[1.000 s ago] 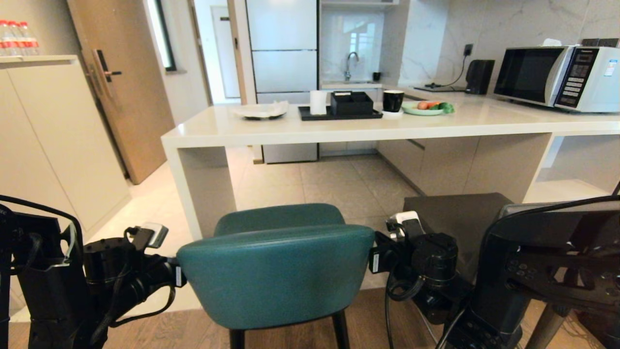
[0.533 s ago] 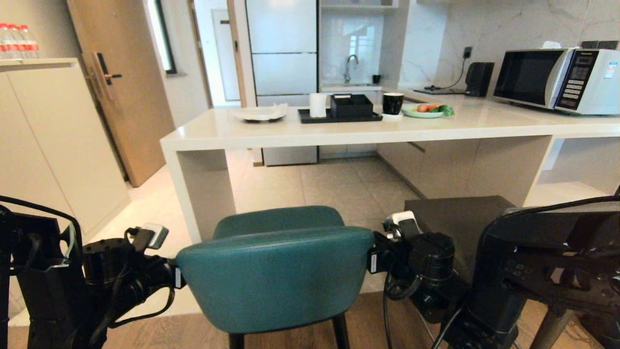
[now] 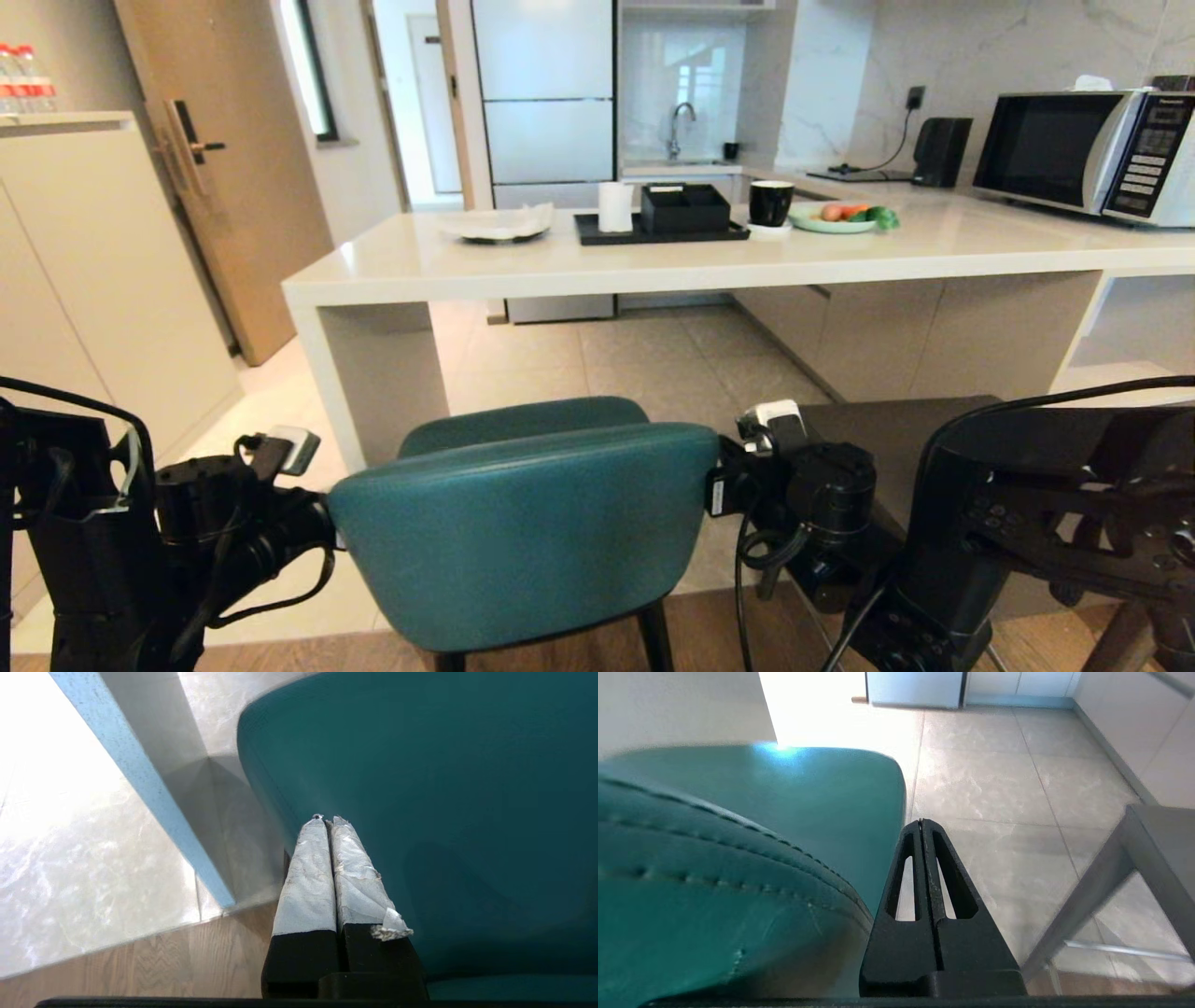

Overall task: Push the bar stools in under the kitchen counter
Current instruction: Push the blue chair back under the dining table

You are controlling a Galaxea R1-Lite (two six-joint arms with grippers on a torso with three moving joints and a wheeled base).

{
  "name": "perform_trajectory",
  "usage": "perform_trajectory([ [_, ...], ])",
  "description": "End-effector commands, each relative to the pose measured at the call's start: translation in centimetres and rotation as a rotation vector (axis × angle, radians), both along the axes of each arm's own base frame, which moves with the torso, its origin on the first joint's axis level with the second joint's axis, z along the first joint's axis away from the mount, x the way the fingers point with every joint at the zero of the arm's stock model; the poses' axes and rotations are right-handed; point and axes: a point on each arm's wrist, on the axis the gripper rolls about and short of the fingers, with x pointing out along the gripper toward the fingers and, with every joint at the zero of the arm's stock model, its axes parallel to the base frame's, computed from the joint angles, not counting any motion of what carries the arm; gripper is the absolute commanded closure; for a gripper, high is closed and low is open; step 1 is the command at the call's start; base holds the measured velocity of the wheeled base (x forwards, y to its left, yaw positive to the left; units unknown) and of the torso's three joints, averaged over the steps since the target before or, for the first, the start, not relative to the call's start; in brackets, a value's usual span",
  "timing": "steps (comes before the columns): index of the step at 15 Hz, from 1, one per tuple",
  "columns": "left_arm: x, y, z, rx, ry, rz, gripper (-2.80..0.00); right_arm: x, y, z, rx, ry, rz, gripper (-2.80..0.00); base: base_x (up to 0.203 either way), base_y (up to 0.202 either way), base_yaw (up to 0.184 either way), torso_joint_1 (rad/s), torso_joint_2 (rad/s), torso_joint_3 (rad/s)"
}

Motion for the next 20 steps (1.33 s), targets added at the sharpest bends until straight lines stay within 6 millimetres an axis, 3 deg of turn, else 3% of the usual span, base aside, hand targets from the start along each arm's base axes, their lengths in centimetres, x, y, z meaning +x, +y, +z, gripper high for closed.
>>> perform_trajectory([
  [1,0.1,-0.1,0.2,-0.001,-0.016,-0.003,0.0,0.1,0.0,0.0,0.003,-0.006,-0.003,0.0,0.0,0.0,0.0,0.0,0.0,0.0],
  [5,-0.3,-0.6,0.1,-0.001,-0.001,-0.018,0.0,0.5,0.3,-0.8,-0.005,0.001,-0.001,0.0,0.0,0.0,0.0,0.0,0.0,0.0],
  [9,-2.2,-2.7,-0.3,-0.003,0.062,-0.094,0.0,2.6,1.7,0.4,0.01,-0.06,0.002,0.0,0.0,0.0,0.0,0.0,0.0,0.0],
  [12,-2.5,-4.0,-0.5,0.0,0.072,-0.141,0.0,3.1,1.9,0.5,0.004,-0.053,-0.001,0.0,0.0,0.0,0.0,0.012,0.0,-0.002],
  [15,-1.6,-4.0,-0.4,0.004,0.046,-0.126,0.0,2.8,1.1,-0.2,-0.002,-0.031,-0.014,0.0,0.0,0.0,0.0,0.0,0.0,0.0],
  [20,2.7,-3.2,-1.3,0.06,-0.043,0.07,0.0,0.6,-0.5,-1.2,-0.033,0.016,-0.015,0.0,0.0,0.0,0.0,0.0,0.0,0.0],
])
